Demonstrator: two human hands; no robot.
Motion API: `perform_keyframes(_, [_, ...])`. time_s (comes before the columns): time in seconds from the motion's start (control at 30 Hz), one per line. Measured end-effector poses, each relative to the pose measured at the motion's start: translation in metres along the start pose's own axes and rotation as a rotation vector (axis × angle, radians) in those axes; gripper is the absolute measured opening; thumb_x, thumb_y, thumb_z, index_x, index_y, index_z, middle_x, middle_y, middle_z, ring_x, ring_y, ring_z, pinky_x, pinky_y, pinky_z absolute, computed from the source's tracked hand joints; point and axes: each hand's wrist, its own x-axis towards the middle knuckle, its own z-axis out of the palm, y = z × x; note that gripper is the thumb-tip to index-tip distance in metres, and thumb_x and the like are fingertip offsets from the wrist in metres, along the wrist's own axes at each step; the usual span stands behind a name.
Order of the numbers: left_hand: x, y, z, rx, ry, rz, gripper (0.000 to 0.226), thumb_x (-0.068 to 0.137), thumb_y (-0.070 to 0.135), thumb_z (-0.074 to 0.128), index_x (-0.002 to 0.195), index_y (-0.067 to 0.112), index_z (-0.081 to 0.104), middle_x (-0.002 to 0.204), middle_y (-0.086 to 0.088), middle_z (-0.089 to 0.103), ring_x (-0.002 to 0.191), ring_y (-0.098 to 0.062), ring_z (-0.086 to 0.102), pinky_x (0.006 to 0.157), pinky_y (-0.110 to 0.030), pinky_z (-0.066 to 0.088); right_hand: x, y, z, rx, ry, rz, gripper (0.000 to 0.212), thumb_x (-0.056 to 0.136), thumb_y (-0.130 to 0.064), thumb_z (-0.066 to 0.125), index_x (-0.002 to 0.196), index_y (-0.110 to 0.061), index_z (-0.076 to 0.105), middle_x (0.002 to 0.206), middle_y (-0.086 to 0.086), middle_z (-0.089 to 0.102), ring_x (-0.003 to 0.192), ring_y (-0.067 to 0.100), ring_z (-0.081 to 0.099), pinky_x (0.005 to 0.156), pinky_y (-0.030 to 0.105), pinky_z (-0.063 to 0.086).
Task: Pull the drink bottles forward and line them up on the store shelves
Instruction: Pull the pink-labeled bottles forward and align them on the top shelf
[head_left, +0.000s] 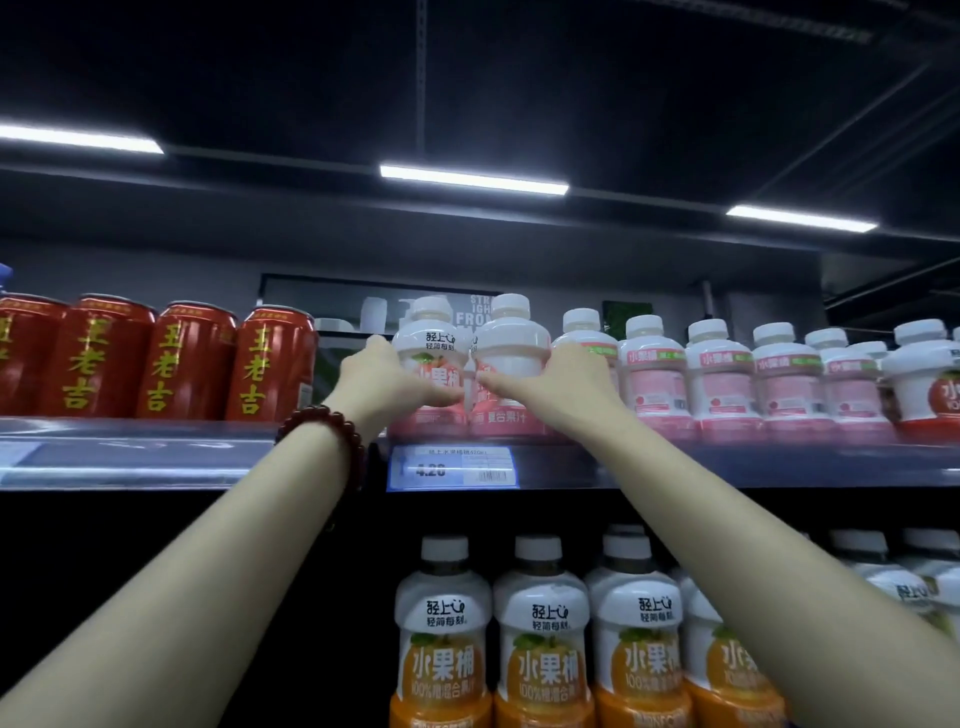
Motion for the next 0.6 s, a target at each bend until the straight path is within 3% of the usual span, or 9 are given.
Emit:
perform_keyframes(0.07, [-0.007,0.005,0.006,0.048,0.043,0.020,0.089,0.053,0.044,0.089,0.120,0.007,0.043,0.114,-0.009,0.060,0.106,-0.026,0.059,0.083,-0.032,0.051,-0.001,-0.006,0.008,-0.063,0.057,-0.011,0.095,0.065,-0.059,0.077,0.125,0.007,0.045,0.121,0.015,0.055,0.114,0.027,0.054,0.071,0.025,0.036])
perform_keyframes(0.1, [-0.008,0.006,0.007,0.044,0.030,0.005,0.089,0.052,0.041,0.090,0.120,0.008,0.042,0.114,-0.009,0.060,0.105,-0.026,0.060,0.086,-0.035,0.052,0.001,-0.006,0.010,-0.071,0.052,0.002,0.095,0.065,-0.056,0.079,0.126,0.008,0.043,0.122,0.015,0.054,0.114,0.028,0.053,0.071,0.024,0.034])
perform_keyframes(0.23, [-0.003,0.004,-0.005,0.012,-0.093,-0.042,0.093,0.028,0.036,0.092,0.110,0.015,0.053,0.106,-0.007,0.065,0.096,-0.024,0.064,0.084,-0.038,0.055,0.009,0.007,0.002,0.053,-0.083,0.071,0.057,0.063,-0.040,0.082,0.099,-0.002,0.059,0.097,0.008,0.066,0.089,0.023,0.063,0.059,0.031,0.043])
perform_keyframes(0.3, [-0.002,0.003,-0.013,-0.018,-0.163,-0.054,0.072,0.039,0.027,0.093,0.100,0.015,0.057,0.100,-0.007,0.069,0.089,-0.022,0.066,0.075,-0.035,0.056,0.010,0.008,-0.004,0.072,-0.130,0.091,0.047,0.066,-0.036,0.081,0.093,-0.003,0.062,0.090,0.009,0.068,0.087,0.023,0.065,0.063,0.031,0.046])
perform_keyframes(0.37, [-0.003,0.003,-0.015,-0.048,-0.201,-0.059,0.044,0.061,0.015,0.087,0.094,0.012,0.058,0.097,-0.007,0.069,0.084,-0.020,0.065,0.063,-0.027,0.050,0.006,0.003,-0.007,0.022,-0.146,0.073,0.034,0.072,-0.033,0.077,0.082,-0.006,0.058,0.079,0.005,0.061,0.082,0.022,0.060,0.056,0.027,0.041])
perform_keyframes(0.4, [-0.002,0.003,-0.013,-0.054,-0.216,-0.048,0.043,0.063,0.017,0.087,0.096,0.010,0.060,0.097,-0.007,0.069,0.086,-0.020,0.065,0.064,-0.026,0.049,0.004,-0.001,-0.006,-0.012,-0.135,0.060,0.033,0.075,-0.033,0.075,0.075,-0.009,0.054,0.074,0.002,0.056,0.077,0.020,0.056,0.052,0.025,0.038])
perform_keyframes(0.5, [-0.002,0.007,0.001,-0.015,-0.191,-0.014,0.088,0.046,0.044,0.092,0.115,0.006,0.054,0.110,-0.006,0.066,0.100,-0.021,0.063,0.085,-0.032,0.053,-0.001,-0.010,0.000,-0.077,-0.068,0.019,0.043,0.073,-0.043,0.077,0.081,-0.007,0.055,0.083,0.005,0.058,0.079,0.019,0.054,0.056,0.029,0.036])
perform_keyframes(0.6, [0.001,0.005,0.010,0.092,-0.062,-0.045,0.095,0.052,0.038,0.091,0.127,0.006,0.042,0.119,-0.008,0.058,0.108,-0.025,0.058,0.092,-0.036,0.051,0.004,-0.005,0.005,-0.036,-0.056,0.045,0.064,0.069,-0.038,0.083,0.112,0.002,0.056,0.109,0.014,0.061,0.094,0.024,0.056,0.059,0.027,0.037])
